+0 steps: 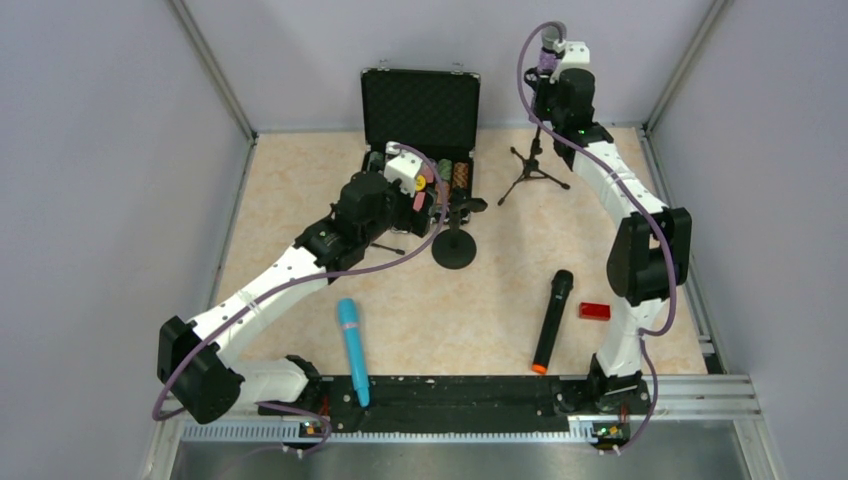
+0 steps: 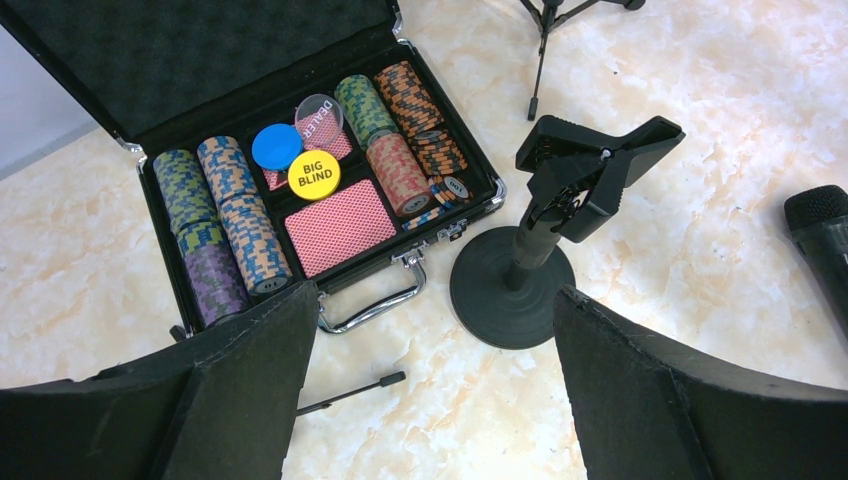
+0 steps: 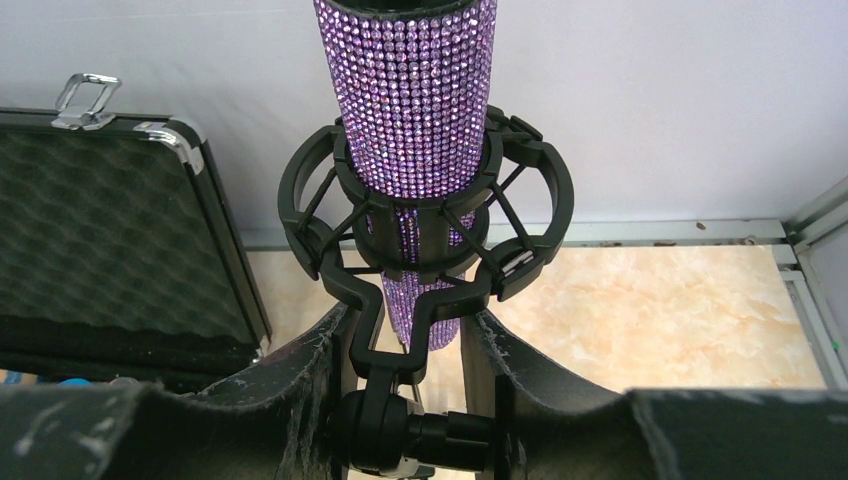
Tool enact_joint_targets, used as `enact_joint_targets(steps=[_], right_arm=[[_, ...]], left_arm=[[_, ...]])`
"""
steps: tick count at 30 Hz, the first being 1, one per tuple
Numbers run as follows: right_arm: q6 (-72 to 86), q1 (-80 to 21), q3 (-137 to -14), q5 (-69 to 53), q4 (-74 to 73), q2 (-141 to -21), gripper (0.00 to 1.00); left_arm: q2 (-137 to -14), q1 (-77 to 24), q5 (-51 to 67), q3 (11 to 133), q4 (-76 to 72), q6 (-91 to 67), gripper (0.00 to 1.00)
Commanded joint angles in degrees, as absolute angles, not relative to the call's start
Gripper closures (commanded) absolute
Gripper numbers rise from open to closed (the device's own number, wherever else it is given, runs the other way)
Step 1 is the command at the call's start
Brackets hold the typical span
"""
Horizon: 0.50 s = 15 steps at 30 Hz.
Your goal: Attach the microphones to the stand
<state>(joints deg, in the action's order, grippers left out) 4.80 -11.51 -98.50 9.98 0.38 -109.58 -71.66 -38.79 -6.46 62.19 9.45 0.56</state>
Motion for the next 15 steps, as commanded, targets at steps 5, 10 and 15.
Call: enact_joint_targets(steps=[5, 10, 15], right_arm=[[4.96, -11.61, -97.91, 12.08, 8.6, -105.51, 0.56], [5.57, -11.65, -97.43, 11.0, 8.12, -104.47, 0.25], [5.56, -11.6, -96.76, 10.86, 7.65, -103.6, 0.12]], left_arm=[[-70.77, -39.03, -6.32, 62.93, 6.99, 0.27, 0.09], [-70.34, -39.11, -6.6, 62.93, 7.0, 0.46, 0.09], [-70.39, -39.16, -6.65, 62.84, 6.94, 0.53, 0.09]])
